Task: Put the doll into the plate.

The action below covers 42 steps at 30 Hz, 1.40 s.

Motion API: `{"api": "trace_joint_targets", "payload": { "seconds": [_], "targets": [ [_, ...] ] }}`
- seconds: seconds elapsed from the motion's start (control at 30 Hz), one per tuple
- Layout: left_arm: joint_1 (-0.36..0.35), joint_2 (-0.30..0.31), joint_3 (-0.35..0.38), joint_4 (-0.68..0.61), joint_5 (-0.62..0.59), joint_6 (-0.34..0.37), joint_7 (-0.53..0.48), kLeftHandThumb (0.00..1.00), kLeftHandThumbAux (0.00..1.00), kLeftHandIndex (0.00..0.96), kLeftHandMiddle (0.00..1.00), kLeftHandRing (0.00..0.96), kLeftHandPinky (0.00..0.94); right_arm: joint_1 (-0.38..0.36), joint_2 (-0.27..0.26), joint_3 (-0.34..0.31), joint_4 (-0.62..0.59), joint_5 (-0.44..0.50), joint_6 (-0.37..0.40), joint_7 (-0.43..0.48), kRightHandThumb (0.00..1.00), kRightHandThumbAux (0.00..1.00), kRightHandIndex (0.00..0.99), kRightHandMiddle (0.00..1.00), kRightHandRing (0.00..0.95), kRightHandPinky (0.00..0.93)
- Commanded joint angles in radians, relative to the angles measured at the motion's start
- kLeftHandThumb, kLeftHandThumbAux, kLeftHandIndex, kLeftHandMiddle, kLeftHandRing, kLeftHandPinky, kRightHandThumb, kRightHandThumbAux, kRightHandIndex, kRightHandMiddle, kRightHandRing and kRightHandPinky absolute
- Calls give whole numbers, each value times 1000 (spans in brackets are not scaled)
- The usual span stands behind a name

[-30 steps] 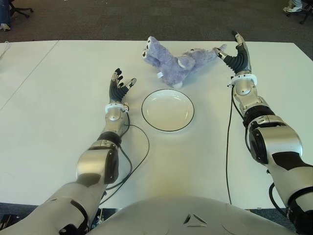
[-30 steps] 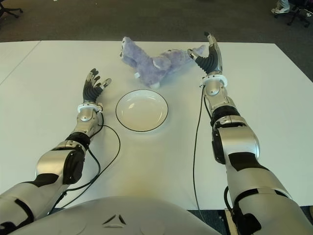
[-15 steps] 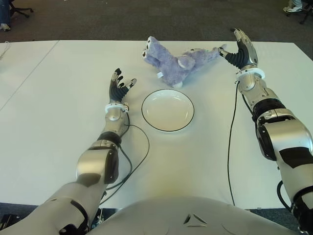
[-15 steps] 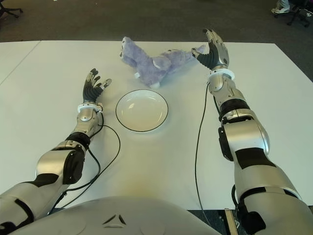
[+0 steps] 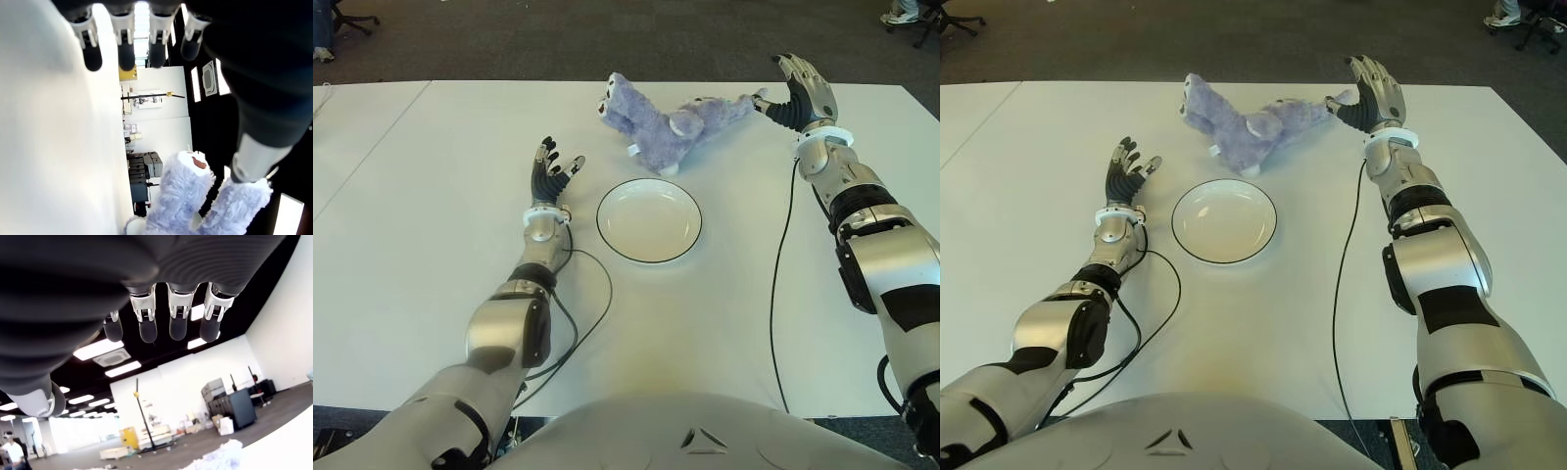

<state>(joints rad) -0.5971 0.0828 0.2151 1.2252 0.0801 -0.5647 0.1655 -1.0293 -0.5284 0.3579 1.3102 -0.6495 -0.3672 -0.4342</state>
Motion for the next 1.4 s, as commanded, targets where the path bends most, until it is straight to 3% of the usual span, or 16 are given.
{"api": "trace_joint_targets", "payload": {
  "seconds": [0.03,0.37,0.6,0.73,1.4],
  "targets": [
    [219,-55,-7,137,10,146,6,82,676,73,121,119,142,-32,-12,68,37,-69,52,21,459,420,0,0,15,75],
    [217,-50,0,138,2,158,-13,66,682,70,120,120,137,-64,-4,157,55,-148,112,53,429,365,0,0,0,82],
    [220,-52,-2,136,6,130,-4,64,673,76,112,110,135,-83,40,214,64,-192,150,67,409,348,0,0,0,92],
    [221,-51,-5,135,9,123,-1,76,677,79,114,116,146,-95,96,244,66,-211,183,82,422,332,0,0,0,73],
    [223,-49,2,137,1,145,-17,67,692,76,132,124,138,-110,194,287,74,-219,212,110,458,350,0,0,0,65]
  ]
}}
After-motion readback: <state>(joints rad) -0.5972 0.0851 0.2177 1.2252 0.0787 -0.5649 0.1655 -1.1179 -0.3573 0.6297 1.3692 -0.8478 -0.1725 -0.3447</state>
